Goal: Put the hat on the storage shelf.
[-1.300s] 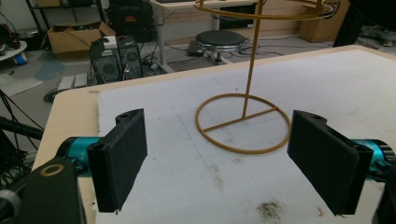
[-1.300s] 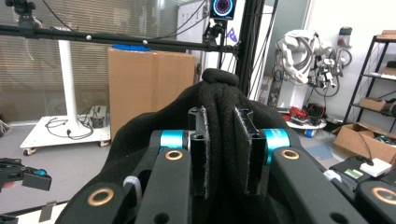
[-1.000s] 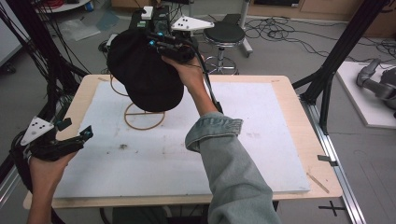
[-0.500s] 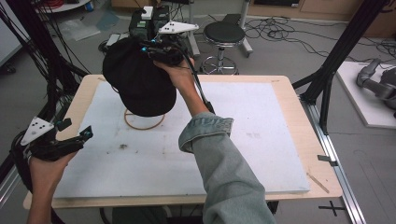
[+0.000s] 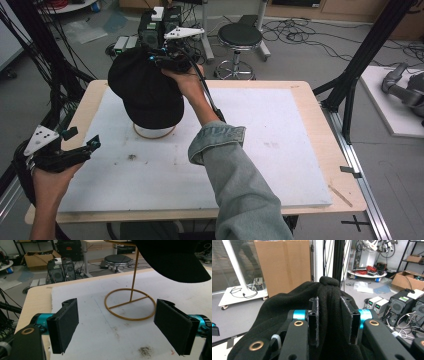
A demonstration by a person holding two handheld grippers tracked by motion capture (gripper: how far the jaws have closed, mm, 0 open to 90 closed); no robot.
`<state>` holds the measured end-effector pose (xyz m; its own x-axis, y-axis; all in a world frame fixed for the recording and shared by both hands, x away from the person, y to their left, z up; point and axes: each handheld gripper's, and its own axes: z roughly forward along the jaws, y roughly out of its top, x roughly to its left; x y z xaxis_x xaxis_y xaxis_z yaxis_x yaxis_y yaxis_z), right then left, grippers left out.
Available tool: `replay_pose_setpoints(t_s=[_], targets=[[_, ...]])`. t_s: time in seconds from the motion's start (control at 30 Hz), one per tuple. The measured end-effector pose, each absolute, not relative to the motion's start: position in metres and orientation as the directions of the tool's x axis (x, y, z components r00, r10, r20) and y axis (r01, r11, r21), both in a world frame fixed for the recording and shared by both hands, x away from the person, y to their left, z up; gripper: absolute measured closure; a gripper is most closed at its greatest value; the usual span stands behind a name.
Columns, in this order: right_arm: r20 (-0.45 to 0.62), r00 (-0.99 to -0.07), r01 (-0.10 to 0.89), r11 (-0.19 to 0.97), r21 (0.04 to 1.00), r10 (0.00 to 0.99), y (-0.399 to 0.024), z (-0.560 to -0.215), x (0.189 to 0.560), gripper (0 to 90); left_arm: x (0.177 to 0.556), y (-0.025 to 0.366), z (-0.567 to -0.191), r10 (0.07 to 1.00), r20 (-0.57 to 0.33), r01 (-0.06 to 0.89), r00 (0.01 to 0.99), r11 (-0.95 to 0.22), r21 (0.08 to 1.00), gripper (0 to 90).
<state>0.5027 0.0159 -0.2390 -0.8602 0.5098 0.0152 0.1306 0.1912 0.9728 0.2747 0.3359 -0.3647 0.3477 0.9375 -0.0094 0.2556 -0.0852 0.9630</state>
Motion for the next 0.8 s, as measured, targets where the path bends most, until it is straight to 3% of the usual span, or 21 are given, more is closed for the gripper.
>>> replay_pose_setpoints(t_s=[0.8], targets=[[0.031,-0.840,0.179,0.223,0.958,0.542,0.0193,-0.2469,0.5070,53.9,0.2747,0.3359,-0.3647,0.937,-0.011,0.256,0.349,-0.084,0.963,20.1]])
